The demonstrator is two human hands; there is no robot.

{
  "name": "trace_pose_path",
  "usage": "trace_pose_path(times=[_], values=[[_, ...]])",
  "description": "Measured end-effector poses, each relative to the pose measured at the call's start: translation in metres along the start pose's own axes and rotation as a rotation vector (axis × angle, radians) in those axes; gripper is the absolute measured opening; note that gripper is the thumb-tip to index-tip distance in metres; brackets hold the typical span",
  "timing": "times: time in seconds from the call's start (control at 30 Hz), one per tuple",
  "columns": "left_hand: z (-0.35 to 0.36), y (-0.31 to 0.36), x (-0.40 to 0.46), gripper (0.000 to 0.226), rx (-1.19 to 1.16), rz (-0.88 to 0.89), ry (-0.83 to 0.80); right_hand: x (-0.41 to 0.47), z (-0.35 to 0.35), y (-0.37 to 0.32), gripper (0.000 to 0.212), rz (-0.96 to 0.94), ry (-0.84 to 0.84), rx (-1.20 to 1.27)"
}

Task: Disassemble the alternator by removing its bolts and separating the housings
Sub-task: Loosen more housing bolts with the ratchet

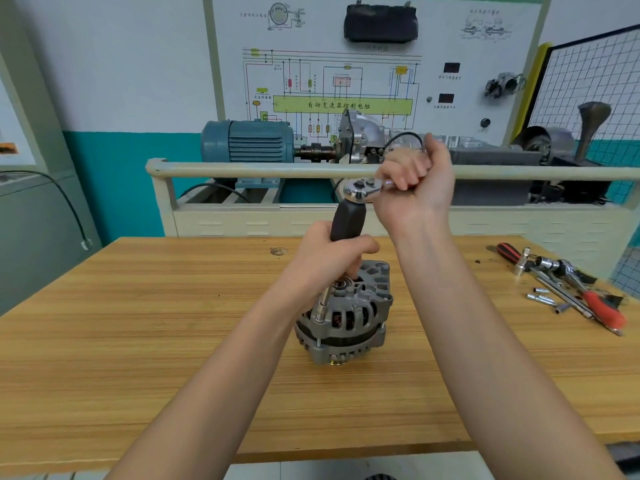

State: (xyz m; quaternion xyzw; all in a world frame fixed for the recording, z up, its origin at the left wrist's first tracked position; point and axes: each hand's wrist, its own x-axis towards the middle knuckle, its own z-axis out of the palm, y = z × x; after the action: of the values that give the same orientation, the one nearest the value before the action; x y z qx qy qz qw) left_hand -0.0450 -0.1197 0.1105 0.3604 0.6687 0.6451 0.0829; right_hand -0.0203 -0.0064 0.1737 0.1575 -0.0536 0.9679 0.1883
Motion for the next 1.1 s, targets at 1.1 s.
trace_pose_path(times=[1.1], values=[[-0.013, 0.003, 0.027, 0.043, -0.288, -0.032, -0.084, 0.007, -0.02, 0.003, 0.042, -0.065, -0.234, -0.131]])
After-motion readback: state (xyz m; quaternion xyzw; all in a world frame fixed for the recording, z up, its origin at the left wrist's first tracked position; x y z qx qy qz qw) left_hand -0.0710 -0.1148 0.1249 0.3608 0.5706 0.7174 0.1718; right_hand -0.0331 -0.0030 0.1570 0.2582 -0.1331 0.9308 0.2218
